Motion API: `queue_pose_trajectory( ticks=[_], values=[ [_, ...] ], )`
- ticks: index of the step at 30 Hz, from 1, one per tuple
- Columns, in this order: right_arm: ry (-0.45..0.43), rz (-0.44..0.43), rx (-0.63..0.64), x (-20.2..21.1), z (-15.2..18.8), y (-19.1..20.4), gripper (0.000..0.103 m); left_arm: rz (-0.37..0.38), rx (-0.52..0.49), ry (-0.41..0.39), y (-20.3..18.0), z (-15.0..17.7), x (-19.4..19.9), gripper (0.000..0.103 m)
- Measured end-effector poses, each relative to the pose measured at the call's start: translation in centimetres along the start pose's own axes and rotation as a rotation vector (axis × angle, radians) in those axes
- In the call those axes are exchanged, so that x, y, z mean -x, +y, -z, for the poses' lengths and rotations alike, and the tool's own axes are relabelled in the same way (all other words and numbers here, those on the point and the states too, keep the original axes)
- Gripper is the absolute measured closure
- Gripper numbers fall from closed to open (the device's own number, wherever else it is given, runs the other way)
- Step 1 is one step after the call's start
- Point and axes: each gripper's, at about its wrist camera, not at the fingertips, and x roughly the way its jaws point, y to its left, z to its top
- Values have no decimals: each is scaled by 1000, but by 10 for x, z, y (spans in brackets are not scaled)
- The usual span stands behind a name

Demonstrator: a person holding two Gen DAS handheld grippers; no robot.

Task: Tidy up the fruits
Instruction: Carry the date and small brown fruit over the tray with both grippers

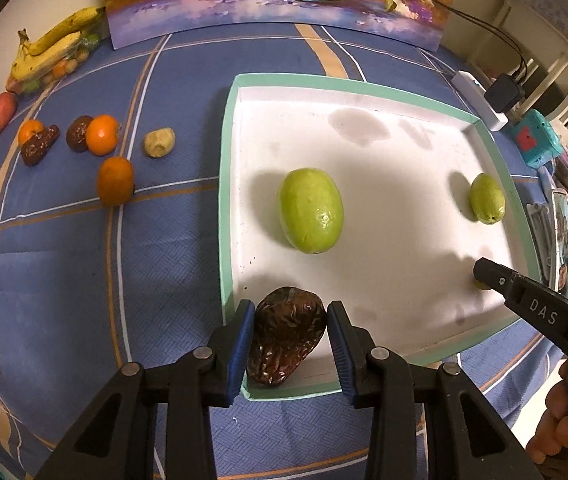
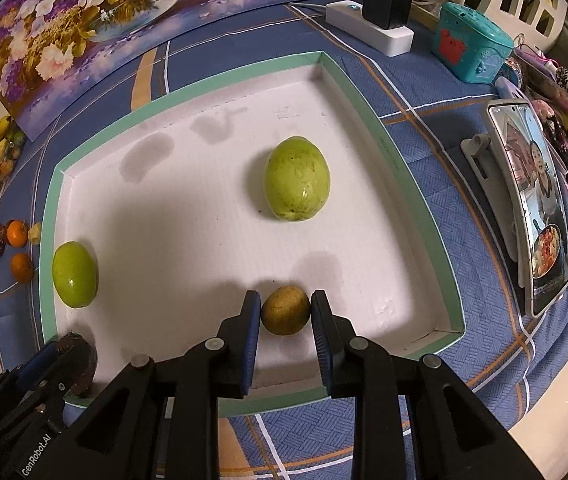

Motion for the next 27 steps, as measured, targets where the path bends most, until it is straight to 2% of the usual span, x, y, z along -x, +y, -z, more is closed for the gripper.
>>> queue_pose_trajectory(
  ticks=[9,15,27],
  values=[
    [-3,16,10,1,-1,3,76,-5,-1,5,2,-1,6,63],
    [-24,31,9,9,0,1,70,4,3,-13,5,1,16,63],
    [-51,25,43,26,7,9,70,12,9,-41,11,1,32,62]
  ],
)
